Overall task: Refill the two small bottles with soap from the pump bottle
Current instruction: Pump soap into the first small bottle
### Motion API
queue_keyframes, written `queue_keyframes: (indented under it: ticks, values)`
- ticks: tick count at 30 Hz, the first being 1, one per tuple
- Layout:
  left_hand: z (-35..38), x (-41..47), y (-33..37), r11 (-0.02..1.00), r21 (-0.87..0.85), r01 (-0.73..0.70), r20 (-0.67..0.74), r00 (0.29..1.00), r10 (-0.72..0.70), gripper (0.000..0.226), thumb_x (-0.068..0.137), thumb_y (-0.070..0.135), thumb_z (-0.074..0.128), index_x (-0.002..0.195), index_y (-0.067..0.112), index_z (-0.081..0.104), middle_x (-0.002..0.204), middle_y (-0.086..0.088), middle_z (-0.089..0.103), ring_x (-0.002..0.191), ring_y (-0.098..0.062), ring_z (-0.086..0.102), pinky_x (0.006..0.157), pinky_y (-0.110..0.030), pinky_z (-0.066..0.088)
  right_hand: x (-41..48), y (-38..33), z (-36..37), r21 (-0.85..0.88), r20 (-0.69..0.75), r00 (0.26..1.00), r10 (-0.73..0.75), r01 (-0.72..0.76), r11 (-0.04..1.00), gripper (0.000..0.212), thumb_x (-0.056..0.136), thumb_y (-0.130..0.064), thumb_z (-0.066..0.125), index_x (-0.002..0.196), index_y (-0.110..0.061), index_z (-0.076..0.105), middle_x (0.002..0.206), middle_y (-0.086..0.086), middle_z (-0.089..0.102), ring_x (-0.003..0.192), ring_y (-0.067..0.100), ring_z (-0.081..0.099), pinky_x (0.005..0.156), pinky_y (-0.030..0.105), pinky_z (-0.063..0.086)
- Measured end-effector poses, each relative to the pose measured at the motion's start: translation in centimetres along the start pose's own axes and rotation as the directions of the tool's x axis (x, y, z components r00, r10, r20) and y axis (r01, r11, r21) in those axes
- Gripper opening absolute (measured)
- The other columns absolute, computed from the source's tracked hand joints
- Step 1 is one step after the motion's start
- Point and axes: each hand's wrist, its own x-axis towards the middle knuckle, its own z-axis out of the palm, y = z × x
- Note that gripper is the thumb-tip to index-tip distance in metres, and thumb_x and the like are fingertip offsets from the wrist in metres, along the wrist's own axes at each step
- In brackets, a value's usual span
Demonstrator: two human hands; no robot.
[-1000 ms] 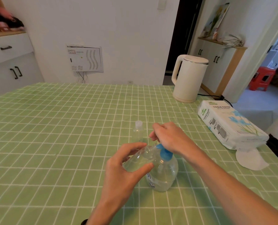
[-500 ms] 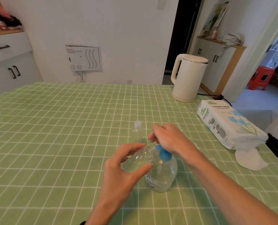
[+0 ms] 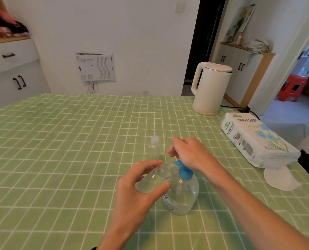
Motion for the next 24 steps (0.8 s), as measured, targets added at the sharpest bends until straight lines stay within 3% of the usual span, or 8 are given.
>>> queue_keyframes:
  ticks: [5,11,16,21,24]
  values:
    - [0.09,-0.13,-0.27,1.000,0.011,0.006,0.008,1.000,-0.006,0.050,0.070,0.026,0.091,0.113,0.044,0.074,0.113,0.016,0.079,0.112,-0.013,0.073,0.100,-0.043,0.056,-0.27,0.06,0.47,-0.010,-0.001,1.000,0.018,-0.018,1.000,0.045,0.104,-0.037,0.044,0.092,-0.014,0.081,0.100,0.005,0.082,0.102,0.026,0.076,0.102,0.048,0.057]
    - [0.05,-0.09,-0.16,1.000,-0.005,0.014,0.005,1.000,-0.014,0.050,0.069,0.025,0.091,0.113,0.042,0.075,0.113,0.014,0.079,0.112,-0.016,0.073,0.100,-0.045,0.056,-0.42,-0.24,0.09,-0.036,-0.015,1.000,-0.012,0.011,0.999,0.053,0.104,-0.039,0.043,0.108,0.001,0.078,0.113,0.017,0.080,0.102,0.035,0.075,0.101,0.050,0.056]
    - [-0.03,0.11,0.08,1.000,-0.018,0.012,0.007,1.000,-0.012,0.049,0.068,0.032,0.089,0.113,0.045,0.074,0.114,0.015,0.079,0.113,-0.015,0.073,0.102,-0.045,0.055,-0.42,-0.37,-0.09,-0.063,-0.019,1.000,-0.017,0.016,0.998,0.058,0.105,-0.043,0.040,0.112,0.003,0.075,0.117,0.018,0.079,0.113,0.038,0.072,0.101,0.050,0.055]
    - [0.10,0.27,-0.11,1.000,-0.019,0.008,0.014,1.000,-0.007,0.049,0.069,0.031,0.090,0.113,0.044,0.074,0.114,0.014,0.079,0.113,-0.016,0.073,0.101,-0.042,0.054,-0.25,-0.10,0.34,-0.038,-0.041,0.999,0.008,-0.009,0.999,0.053,0.103,-0.038,0.042,0.104,-0.001,0.079,0.104,0.011,0.082,0.105,0.034,0.075,0.100,0.051,0.058]
    - [0.25,0.14,-0.30,1.000,-0.006,0.012,0.024,1.000,-0.011,0.049,0.068,0.030,0.090,0.113,0.046,0.074,0.113,0.015,0.079,0.112,-0.014,0.073,0.100,-0.042,0.055,-0.45,-0.10,0.68,-0.051,-0.040,0.999,0.022,-0.024,0.998,0.053,0.103,-0.039,0.043,0.107,0.001,0.078,0.107,0.014,0.082,0.106,0.035,0.075,0.100,0.053,0.058]
